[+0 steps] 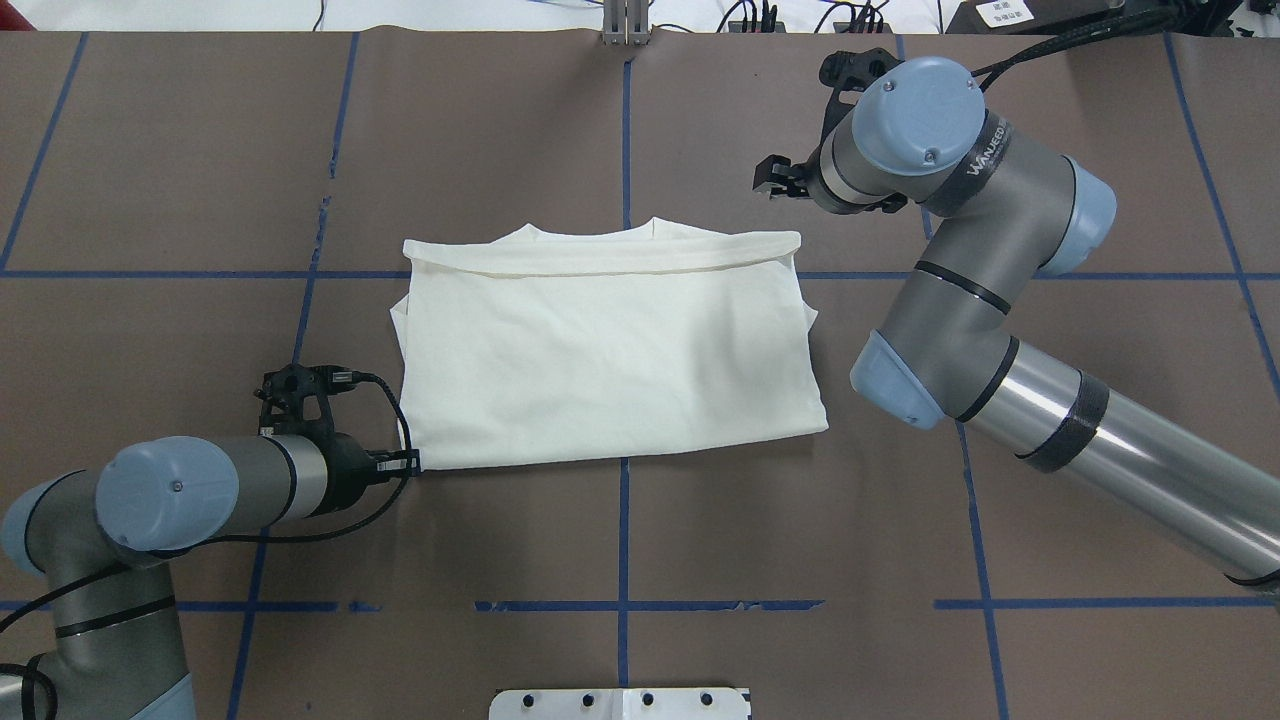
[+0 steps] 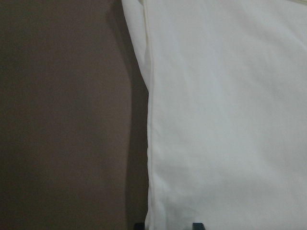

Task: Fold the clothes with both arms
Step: 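Move the left gripper down to the side edge of the folded shirt, then grasp the shirt edge with the left gripper and drag it away from the robot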

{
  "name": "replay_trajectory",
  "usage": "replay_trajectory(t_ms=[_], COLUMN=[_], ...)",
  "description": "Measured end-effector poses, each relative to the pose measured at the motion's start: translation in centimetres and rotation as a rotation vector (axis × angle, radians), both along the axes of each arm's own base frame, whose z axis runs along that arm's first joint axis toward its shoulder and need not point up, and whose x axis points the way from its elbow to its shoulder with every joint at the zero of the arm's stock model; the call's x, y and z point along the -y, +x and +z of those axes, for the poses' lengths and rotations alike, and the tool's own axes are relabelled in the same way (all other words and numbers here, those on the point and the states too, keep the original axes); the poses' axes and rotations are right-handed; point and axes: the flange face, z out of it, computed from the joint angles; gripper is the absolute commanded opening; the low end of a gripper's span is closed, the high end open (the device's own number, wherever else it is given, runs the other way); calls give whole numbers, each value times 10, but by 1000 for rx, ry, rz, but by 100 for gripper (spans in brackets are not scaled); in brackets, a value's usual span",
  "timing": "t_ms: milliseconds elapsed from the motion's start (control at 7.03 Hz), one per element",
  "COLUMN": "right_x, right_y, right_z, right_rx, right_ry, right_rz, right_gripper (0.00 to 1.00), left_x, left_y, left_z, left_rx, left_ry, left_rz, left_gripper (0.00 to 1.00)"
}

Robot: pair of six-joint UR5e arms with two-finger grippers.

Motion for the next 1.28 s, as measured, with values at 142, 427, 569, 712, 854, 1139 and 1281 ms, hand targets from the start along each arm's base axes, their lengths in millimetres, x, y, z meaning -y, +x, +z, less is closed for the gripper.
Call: replay_trajectory(t_ms=[142, 427, 569, 712, 854, 1139, 1281], right_x=[0, 0, 0, 0, 1, 1, 1], right_y=[0, 0, 0, 0, 0, 1, 1], right_z=[0, -1, -1, -1, -1, -2, -3], right_rx=[0, 1, 1, 1, 1, 1, 3], right_ry=[0, 1, 1, 1, 2, 3, 3], right_rz=[0, 0, 0, 1, 2, 2, 3], right_gripper=[100, 100, 100, 100, 100, 100, 100], left_x=[0, 6, 24, 56, 97, 204, 271], left_y=[-2, -14, -26, -46, -69, -93, -85], left_z=[0, -5, -1, 11, 31, 52, 50], left_rx=[0, 9, 41, 100, 179, 315, 370], left_ry=[3, 52, 105, 167, 221, 292, 296], left_rz=[-1, 10, 6, -15, -42, -103, -129], left_gripper=[0, 0, 0, 0, 0, 0, 0])
